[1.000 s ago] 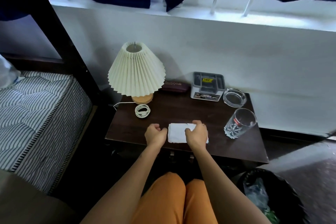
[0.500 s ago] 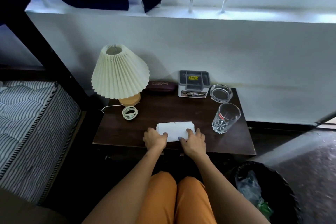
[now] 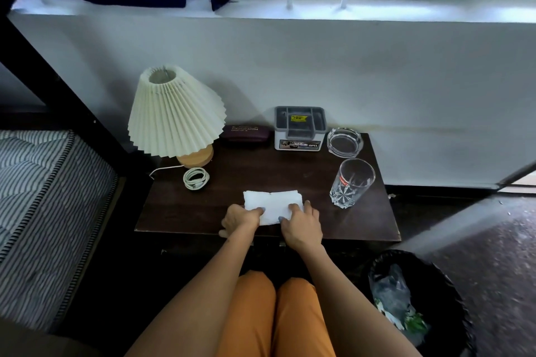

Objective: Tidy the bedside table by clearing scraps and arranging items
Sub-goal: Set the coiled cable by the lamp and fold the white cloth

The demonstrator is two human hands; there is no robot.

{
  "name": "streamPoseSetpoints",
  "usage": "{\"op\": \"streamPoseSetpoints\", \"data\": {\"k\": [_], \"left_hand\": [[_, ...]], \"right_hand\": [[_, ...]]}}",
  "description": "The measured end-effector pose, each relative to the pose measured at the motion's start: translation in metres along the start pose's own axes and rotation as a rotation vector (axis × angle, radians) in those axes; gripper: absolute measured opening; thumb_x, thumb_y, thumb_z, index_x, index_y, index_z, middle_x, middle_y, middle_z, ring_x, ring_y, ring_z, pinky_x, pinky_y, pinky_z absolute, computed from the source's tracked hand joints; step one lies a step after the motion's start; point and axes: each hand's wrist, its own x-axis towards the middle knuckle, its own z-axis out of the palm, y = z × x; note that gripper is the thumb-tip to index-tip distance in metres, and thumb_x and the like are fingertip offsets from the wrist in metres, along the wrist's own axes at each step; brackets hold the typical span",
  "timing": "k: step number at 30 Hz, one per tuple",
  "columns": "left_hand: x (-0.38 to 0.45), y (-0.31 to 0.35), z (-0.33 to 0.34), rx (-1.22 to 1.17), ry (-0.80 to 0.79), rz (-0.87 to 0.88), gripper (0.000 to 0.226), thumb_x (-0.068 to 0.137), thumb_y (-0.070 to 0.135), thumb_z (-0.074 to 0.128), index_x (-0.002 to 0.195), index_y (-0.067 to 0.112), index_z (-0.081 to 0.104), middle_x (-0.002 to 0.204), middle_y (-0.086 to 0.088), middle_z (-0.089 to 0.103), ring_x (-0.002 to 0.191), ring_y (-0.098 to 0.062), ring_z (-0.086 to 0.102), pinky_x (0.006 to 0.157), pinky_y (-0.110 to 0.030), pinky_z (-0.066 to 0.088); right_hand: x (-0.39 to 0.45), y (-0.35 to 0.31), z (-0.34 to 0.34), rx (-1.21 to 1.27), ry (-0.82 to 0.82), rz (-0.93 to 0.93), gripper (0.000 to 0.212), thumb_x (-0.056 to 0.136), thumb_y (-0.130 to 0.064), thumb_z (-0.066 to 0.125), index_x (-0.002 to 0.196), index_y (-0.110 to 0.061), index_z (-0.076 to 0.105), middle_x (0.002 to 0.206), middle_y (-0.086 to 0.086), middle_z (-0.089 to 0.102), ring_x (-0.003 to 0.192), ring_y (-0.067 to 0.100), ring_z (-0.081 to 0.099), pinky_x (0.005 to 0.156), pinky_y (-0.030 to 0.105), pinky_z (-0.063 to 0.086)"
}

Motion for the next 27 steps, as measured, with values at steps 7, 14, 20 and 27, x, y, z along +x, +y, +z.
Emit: {"op": "streamPoseSetpoints", "data": {"k": [7, 14, 20, 27], "left_hand": [[0.003, -0.011, 0.005, -0.025, -0.122, 0.034, 0.029, 0.067, 0.028, 0.078, 0.087, 0.013, 0.061, 0.102, -0.011, 0.069, 0.097, -0.033, 0.062, 0.09, -0.042, 0.052], [-0.015, -0.012, -0.008, -0.358, -0.202, 0.071, 0.028, 0.078, 0.012, 0.068, 0.104, 0.002, 0.065, 0.092, -0.005, 0.069, 0.089, -0.025, 0.066, 0.078, -0.031, 0.054], [-0.039, -0.001, -0.03, -0.764, -0.337, 0.037, 0.029, 0.081, -0.003, 0.057, 0.11, -0.003, 0.056, 0.101, -0.018, 0.064, 0.084, -0.027, 0.064, 0.071, -0.034, 0.057], [-0.066, 0.006, -0.059, -0.894, -0.431, 0.026, 0.009, 0.08, -0.009, 0.049, 0.088, -0.005, 0.051, 0.08, -0.017, 0.056, 0.071, -0.026, 0.059, 0.06, -0.031, 0.054]], "right_hand": [[-0.002, 0.004, 0.005, 0.038, -0.038, -0.013, 0.054, 0.095, -0.034, 0.047, 0.143, -0.015, 0.031, 0.158, 0.018, 0.005, 0.144, 0.034, 0.007, 0.114, 0.042, 0.021], [-0.005, 0.008, 0.006, 0.366, 0.023, 0.039, 0.058, 0.094, -0.029, 0.051, 0.143, -0.008, 0.031, 0.153, 0.021, 0.026, 0.143, 0.033, 0.019, 0.114, 0.037, 0.019], [-0.033, -0.018, 0.005, 1.082, 0.168, 0.456, 0.056, 0.086, -0.047, 0.059, 0.126, -0.008, 0.048, 0.12, 0.012, 0.059, 0.102, 0.028, 0.059, 0.087, 0.037, 0.049], [-0.059, -0.035, -0.011, 1.612, -0.468, 0.496, 0.079, 0.068, -0.065, 0.068, 0.115, -0.004, 0.056, 0.115, 0.011, 0.064, 0.107, 0.025, 0.061, 0.089, 0.039, 0.05]]}}
